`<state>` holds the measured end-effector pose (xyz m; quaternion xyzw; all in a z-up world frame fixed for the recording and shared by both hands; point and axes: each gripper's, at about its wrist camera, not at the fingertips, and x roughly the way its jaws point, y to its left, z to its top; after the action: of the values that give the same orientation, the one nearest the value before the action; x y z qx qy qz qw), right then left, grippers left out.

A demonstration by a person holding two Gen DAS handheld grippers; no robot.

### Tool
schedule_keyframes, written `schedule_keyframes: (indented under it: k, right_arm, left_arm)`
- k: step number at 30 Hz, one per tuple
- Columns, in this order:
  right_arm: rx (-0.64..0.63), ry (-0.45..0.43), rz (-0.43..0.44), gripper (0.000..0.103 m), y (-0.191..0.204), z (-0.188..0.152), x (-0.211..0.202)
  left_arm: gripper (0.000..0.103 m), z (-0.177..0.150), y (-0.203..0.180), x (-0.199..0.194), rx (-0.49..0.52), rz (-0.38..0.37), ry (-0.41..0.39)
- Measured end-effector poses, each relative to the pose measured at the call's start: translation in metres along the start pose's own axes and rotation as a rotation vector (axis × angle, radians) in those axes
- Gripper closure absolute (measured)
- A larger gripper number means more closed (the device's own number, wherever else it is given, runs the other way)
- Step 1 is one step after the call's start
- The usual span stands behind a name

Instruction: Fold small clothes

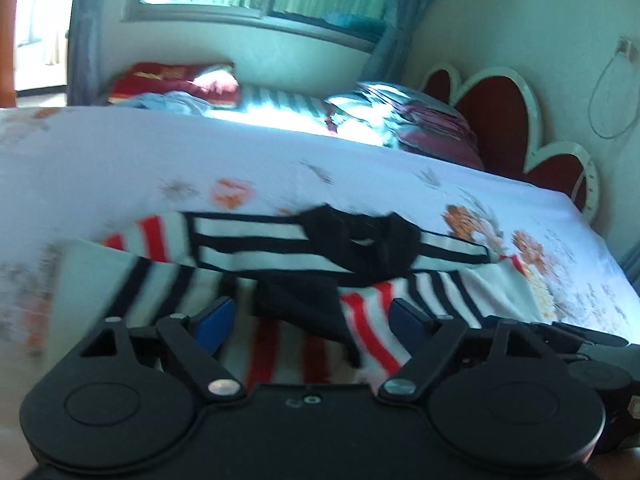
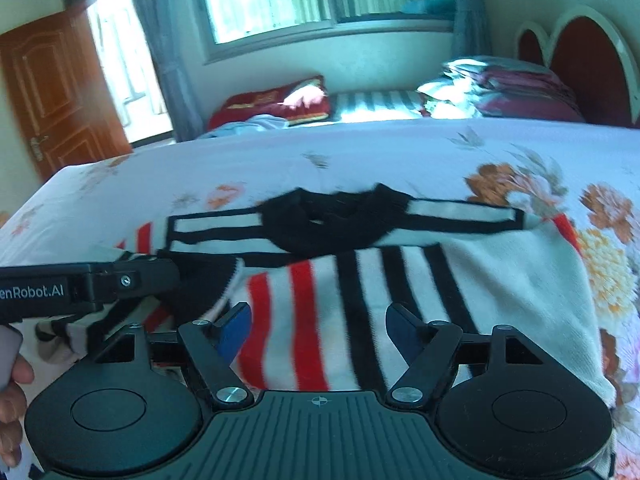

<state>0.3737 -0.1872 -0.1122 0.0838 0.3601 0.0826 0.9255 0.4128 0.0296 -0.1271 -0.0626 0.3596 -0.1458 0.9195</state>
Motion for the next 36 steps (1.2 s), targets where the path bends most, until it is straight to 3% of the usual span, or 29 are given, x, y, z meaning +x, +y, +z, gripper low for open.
schedule_keyframes:
  k: [8, 15, 17, 18, 19, 21, 22, 29, 33, 36]
  right_arm:
    - [-0.117, 0.022, 0.083, 0.03, 0.053, -0.001, 0.025]
    - [-0.203, 0.037, 0.079, 0.03, 0.086, -0.003, 0.049]
    - [-0.195, 0.037, 0.075, 0.03, 0.089, -0.001, 0.054]
    - [-0.19, 0.035, 0.068, 0.036, 0.089, 0.0, 0.056]
    - [-0.181, 0.03, 0.066, 0.064, 0.089, 0.003, 0.056]
    - [-0.152, 0.03, 0.051, 0.092, 0.086, 0.008, 0.057]
    - [-0.135, 0.023, 0.05, 0.097, 0.082, 0.01, 0.056]
    - [-0.018, -0.1, -0.046, 0.098, 0.03, 0.026, 0.022]
    - [0.049, -0.061, -0.101, 0.098, -0.008, 0.019, 0.017]
    - [0.064, -0.037, -0.14, 0.098, -0.022, 0.007, 0.011]
  left_arm:
    - [0.02, -0.027, 0.069, -0.051, -0.021, 0.238, -0.023]
    - [0.021, -0.059, 0.088, -0.059, 0.0, 0.309, 0.017]
    - [0.027, -0.06, 0.084, -0.051, 0.026, 0.322, 0.009]
    - [0.029, -0.06, 0.082, -0.046, 0.04, 0.325, 0.004]
    - [0.034, -0.06, 0.08, -0.041, 0.049, 0.326, 0.0]
    - [0.053, -0.059, 0.078, -0.032, 0.06, 0.327, -0.001]
    - [0.062, -0.058, 0.077, -0.028, 0.062, 0.324, -0.003]
    - [0.061, -0.056, 0.072, -0.024, 0.086, 0.341, -0.015]
    - [0.06, -0.06, 0.065, -0.017, 0.116, 0.332, -0.002]
    - [0.074, -0.063, 0.061, -0.015, 0.124, 0.325, -0.011]
